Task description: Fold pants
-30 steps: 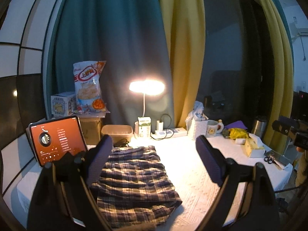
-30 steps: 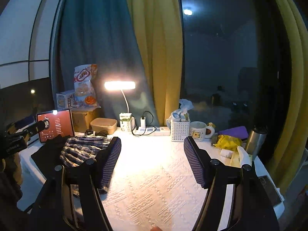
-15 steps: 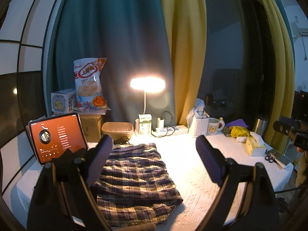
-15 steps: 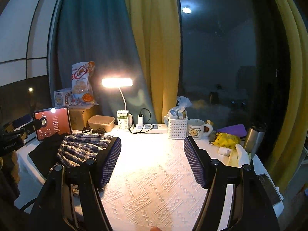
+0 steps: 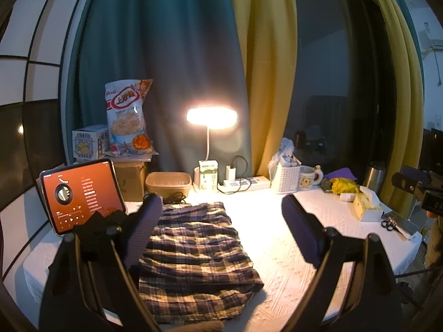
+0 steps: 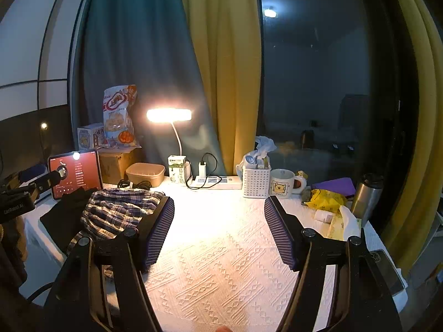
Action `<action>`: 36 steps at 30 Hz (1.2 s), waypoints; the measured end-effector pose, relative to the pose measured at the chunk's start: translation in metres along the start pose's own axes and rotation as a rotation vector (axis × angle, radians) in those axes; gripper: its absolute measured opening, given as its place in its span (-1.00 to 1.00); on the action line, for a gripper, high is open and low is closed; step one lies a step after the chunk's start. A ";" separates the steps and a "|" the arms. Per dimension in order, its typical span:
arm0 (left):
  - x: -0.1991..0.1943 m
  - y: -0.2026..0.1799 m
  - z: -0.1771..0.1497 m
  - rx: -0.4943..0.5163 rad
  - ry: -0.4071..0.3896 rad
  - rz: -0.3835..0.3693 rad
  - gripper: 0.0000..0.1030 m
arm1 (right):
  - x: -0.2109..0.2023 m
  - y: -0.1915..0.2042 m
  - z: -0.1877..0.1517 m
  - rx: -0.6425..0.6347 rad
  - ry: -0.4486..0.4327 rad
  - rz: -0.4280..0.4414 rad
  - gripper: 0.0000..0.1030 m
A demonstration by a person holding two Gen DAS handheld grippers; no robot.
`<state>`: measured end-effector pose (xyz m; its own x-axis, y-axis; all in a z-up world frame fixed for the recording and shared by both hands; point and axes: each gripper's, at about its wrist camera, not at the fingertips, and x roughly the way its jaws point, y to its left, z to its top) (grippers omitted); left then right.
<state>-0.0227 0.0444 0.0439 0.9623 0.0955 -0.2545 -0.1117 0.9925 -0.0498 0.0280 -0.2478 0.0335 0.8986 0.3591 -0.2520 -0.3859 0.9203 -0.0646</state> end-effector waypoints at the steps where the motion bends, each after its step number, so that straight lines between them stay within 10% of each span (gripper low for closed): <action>1: 0.000 -0.001 -0.001 0.000 0.001 0.001 0.73 | 0.000 0.000 0.000 0.000 0.001 0.001 0.38; 36: -0.002 -0.007 -0.004 -0.006 0.009 -0.003 0.73 | 0.003 0.003 -0.003 -0.007 0.008 0.008 0.38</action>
<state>-0.0245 0.0366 0.0406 0.9605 0.0914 -0.2629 -0.1099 0.9923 -0.0566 0.0285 -0.2445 0.0294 0.8939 0.3649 -0.2603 -0.3942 0.9165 -0.0689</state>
